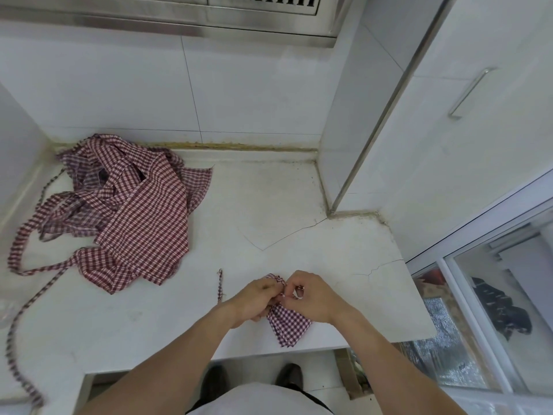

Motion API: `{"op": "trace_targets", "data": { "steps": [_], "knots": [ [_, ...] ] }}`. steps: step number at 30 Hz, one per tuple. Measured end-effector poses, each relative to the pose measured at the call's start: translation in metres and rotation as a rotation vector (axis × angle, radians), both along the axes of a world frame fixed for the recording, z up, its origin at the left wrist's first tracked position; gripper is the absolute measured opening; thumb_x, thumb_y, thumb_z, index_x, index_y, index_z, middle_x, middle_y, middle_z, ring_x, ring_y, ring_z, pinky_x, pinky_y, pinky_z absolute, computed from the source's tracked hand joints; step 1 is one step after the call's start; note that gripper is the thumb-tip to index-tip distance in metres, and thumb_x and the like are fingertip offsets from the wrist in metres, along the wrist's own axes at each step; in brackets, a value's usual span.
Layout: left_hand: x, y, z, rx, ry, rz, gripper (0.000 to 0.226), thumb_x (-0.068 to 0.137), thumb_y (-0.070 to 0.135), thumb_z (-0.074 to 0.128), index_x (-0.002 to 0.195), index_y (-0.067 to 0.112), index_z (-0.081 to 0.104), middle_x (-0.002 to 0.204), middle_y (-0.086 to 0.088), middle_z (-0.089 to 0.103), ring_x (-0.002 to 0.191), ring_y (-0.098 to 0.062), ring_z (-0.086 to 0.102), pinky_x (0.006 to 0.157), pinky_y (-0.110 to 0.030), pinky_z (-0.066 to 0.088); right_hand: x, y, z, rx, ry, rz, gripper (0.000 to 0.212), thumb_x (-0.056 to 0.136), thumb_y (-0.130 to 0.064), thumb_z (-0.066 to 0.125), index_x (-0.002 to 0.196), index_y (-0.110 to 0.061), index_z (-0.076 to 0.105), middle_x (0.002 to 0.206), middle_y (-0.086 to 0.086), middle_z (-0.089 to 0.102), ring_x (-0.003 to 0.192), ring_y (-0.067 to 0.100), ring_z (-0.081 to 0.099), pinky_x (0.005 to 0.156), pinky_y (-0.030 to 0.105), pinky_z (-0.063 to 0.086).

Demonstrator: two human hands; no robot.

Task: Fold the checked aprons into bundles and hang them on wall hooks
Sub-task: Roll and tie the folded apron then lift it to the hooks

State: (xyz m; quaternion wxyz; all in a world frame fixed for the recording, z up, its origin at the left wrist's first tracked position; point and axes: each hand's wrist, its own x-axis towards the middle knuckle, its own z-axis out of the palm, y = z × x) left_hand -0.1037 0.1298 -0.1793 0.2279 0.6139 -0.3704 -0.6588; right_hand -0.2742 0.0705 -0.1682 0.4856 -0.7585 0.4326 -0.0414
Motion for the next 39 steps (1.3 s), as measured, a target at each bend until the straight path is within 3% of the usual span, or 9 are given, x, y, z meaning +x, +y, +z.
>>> {"op": "trace_targets", "data": {
  "steps": [5, 8, 14, 20, 24, 26, 29, 35, 39],
  "knots": [
    [-0.005, 0.002, -0.006, -0.044, -0.051, 0.052, 0.018, 0.106, 0.029, 0.040, 0.092, 0.020, 0.046, 0.064, 0.005, 0.044, 0.047, -0.008, 0.032, 0.043, -0.021, 0.023, 0.004, 0.007, 0.001, 0.119, -0.109, -0.133, 0.020, 0.080, -0.014, 0.074, 0.068, -0.028, 0.065, 0.098, -0.003, 0.061, 0.090, 0.002, 0.058, 0.086, 0.018, 0.043],
    [-0.004, 0.004, -0.007, -0.051, -0.046, 0.136, 0.016, 0.106, 0.026, 0.042, 0.095, 0.016, 0.047, 0.062, 0.002, 0.047, 0.043, -0.007, 0.033, 0.042, -0.022, 0.024, 0.007, 0.015, 0.001, 0.313, -0.297, -0.289, 0.006, 0.075, -0.026, 0.075, 0.072, -0.021, 0.072, 0.108, 0.002, 0.066, 0.104, 0.017, 0.064, 0.097, 0.033, 0.049],
    [-0.006, 0.006, -0.002, -0.150, -0.059, 0.080, 0.034, 0.108, 0.026, 0.034, 0.095, 0.005, 0.057, 0.066, -0.003, 0.050, 0.043, -0.004, 0.036, 0.045, -0.019, 0.030, 0.016, 0.025, -0.006, 0.620, -0.594, -0.521, 0.030, 0.091, -0.023, 0.066, 0.104, 0.004, 0.064, 0.096, 0.021, 0.064, 0.083, 0.026, 0.063, 0.078, 0.032, 0.053],
    [-0.013, 0.013, -0.005, -0.034, 0.112, 0.227, 0.033, 0.107, 0.022, 0.035, 0.100, 0.012, 0.065, 0.062, 0.001, 0.050, 0.046, -0.006, 0.035, 0.046, -0.021, 0.023, 0.023, 0.027, -0.019, 0.550, -0.522, -0.550, 0.026, 0.100, -0.018, 0.058, 0.120, -0.029, 0.070, 0.114, 0.015, 0.070, 0.108, 0.028, 0.068, 0.096, 0.043, 0.054],
    [-0.013, 0.015, 0.000, -0.007, 0.185, 0.185, 0.016, 0.082, 0.017, 0.054, 0.067, 0.021, 0.050, 0.062, 0.002, 0.044, 0.050, -0.009, 0.032, 0.048, -0.023, 0.020, 0.023, 0.026, -0.018, 0.372, -0.419, -0.639, 0.011, 0.092, -0.012, 0.069, 0.097, -0.017, 0.077, 0.098, 0.005, 0.076, 0.099, 0.025, 0.071, 0.090, 0.035, 0.057],
    [-0.015, 0.015, 0.000, -0.097, 0.058, 0.051, 0.012, 0.082, 0.010, 0.058, 0.074, 0.018, 0.054, 0.063, 0.005, 0.049, 0.054, -0.008, 0.044, 0.048, -0.022, 0.031, 0.026, 0.027, -0.020, 0.324, -0.380, -0.706, 0.005, 0.088, -0.013, 0.073, 0.092, -0.013, 0.075, 0.090, 0.006, 0.076, 0.090, 0.025, 0.072, 0.083, 0.032, 0.058],
    [-0.018, 0.017, -0.004, -0.211, -0.090, -0.052, 0.009, 0.089, 0.009, 0.062, 0.084, 0.016, 0.061, 0.081, 0.005, 0.065, 0.074, -0.002, 0.061, 0.063, -0.019, 0.047, 0.031, 0.028, -0.025, 0.264, -0.294, -0.783, 0.003, 0.087, -0.014, 0.074, 0.088, -0.012, 0.074, 0.086, 0.005, 0.075, 0.084, 0.021, 0.071, 0.078, 0.029, 0.058],
    [-0.006, 0.021, -0.007, -0.075, 0.032, 0.065, 0.031, 0.106, 0.024, 0.043, 0.079, 0.016, 0.054, 0.066, 0.006, 0.050, 0.051, -0.003, 0.041, 0.049, -0.019, 0.033, 0.009, 0.020, -0.021, 0.611, -0.562, -0.720, 0.014, 0.087, 0.008, 0.056, 0.085, -0.001, 0.067, 0.067, 0.008, 0.058, 0.062, 0.017, 0.048, 0.056, 0.025, 0.040],
    [-0.006, 0.021, -0.010, 0.059, 0.273, 0.235, 0.032, 0.104, 0.021, 0.037, 0.075, 0.016, 0.048, 0.065, 0.002, 0.041, 0.052, -0.010, 0.028, 0.047, -0.022, 0.016, 0.003, 0.024, -0.023, 0.458, -0.420, -0.492, 0.017, 0.084, 0.015, 0.060, 0.082, -0.001, 0.067, 0.070, 0.006, 0.067, 0.065, 0.016, 0.060, 0.063, 0.021, 0.049]
  ]
}}
